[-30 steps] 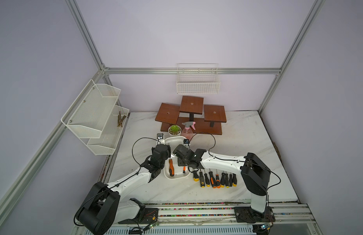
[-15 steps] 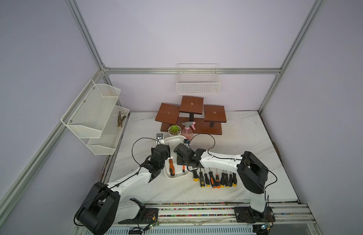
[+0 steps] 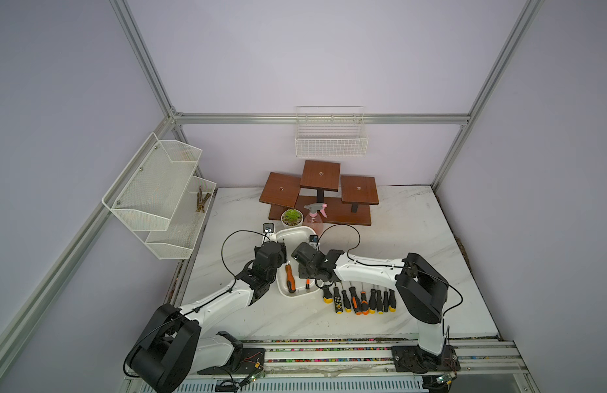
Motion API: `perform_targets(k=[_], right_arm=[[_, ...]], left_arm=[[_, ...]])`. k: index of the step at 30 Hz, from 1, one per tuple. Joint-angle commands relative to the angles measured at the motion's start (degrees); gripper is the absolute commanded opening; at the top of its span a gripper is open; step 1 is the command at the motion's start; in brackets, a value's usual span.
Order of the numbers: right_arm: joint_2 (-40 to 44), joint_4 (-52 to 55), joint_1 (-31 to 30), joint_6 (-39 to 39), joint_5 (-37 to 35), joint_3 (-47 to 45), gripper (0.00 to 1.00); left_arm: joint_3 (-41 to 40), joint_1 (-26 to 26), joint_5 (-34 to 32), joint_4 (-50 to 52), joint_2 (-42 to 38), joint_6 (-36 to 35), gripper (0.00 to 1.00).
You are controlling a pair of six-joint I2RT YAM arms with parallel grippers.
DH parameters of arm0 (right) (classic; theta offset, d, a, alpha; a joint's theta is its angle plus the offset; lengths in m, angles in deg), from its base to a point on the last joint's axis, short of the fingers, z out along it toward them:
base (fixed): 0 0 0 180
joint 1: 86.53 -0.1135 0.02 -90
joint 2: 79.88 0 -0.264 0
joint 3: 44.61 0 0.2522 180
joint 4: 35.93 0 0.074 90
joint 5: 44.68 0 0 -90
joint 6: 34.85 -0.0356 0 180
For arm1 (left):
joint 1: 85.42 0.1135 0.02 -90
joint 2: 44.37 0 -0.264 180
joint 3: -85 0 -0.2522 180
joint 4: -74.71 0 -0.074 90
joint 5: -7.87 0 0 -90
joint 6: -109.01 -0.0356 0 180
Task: Take out the screwdriver from the storage box
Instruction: Pick up the screwdriver from the storage box.
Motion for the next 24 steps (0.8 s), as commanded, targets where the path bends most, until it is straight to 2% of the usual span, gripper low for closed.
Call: perform_targets(k=[1, 6, 8, 12, 18, 22, 24], right_arm=[[-3.1, 6.88, 2.32, -1.8, -1.74, -3.24, 0.41], [-3.83, 3.49, 2.74, -2.54, 0.41, -3.78, 0.41], [-4.01, 2.25, 2.7, -1.73, 0.63, -3.58, 0.37], [-4.95, 1.94, 2.7, -0.01, -0.41, -2.07, 0.32], [-5.13, 0.42, 2.63, 1.98, -3.29, -0.96, 0.32], [-6.26, -0.63, 2.72, 3.73, -3.76, 0.02, 0.22], [-6.85, -0.98, 2.7, 4.85, -3.56, 0.54, 0.15]], left_arm=[[-0.45, 0.35, -1.28, -2.34, -1.73, -0.74, 0.0], [-0.74, 0.4, -1.46, -2.41, -2.08, -0.65, 0.0], [-0.61, 0.4, -1.64, -2.47, -1.87, -0.69, 0.0], [-0.43, 0.39, -1.48, -2.39, -1.63, -0.65, 0.0], [-0.09, 0.4, -1.01, -2.15, -1.28, -0.92, 0.0], [0.14, 0.36, -0.94, -1.96, -1.11, -1.01, 0.0], [0.26, 0.44, -0.88, -1.92, -0.89, -1.0, 0.0]])
